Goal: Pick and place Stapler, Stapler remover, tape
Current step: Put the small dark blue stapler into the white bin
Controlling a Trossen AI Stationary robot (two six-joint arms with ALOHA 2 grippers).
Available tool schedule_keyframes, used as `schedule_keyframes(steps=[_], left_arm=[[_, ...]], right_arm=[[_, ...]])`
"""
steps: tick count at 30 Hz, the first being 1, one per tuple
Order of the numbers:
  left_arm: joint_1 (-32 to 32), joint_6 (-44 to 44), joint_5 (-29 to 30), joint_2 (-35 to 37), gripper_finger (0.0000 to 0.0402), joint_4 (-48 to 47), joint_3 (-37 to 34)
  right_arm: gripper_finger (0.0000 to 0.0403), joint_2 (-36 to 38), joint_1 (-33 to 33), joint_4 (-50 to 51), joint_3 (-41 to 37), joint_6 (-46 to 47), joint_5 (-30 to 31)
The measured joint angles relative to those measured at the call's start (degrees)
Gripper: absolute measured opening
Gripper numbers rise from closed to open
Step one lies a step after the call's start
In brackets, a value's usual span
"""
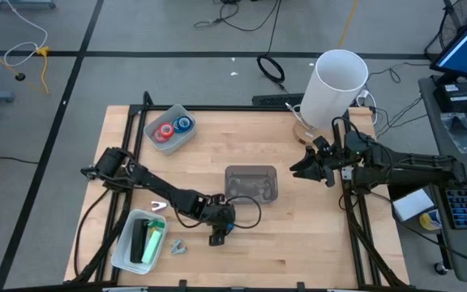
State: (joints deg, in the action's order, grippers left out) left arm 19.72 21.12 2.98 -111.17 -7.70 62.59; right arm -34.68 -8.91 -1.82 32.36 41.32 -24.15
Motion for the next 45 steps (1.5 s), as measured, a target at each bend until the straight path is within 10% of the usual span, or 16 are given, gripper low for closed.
schedule_keyframes(steps=[14, 23, 36, 45], left_arm=[[-0.12, 6.26, -2.9, 0.24, 0.0059, -0.38, -0.02], [0.86, 32.44, -12.49, 11.16, 0.0073, -20.76, -0.22], [13.72, 75.3, -3.32, 35.27, 0.0066, -60.63, -0.13], [25.43, 92.22, -4.32, 34.81, 0.0077, -58.36, -3.17]], right_arm=[[0.0167, 0.0, 0.0, -0.05, 0.0, 0.02, 0.01], [0.0167, 0.0, -0.01, -0.04, 0.0, -0.44, 0.01], [0.0167, 0.0, -0.02, 0.32, 0.0, -1.68, -0.01], [0.0167, 0.0, -0.02, 0.3, 0.0, -1.71, 0.03]])
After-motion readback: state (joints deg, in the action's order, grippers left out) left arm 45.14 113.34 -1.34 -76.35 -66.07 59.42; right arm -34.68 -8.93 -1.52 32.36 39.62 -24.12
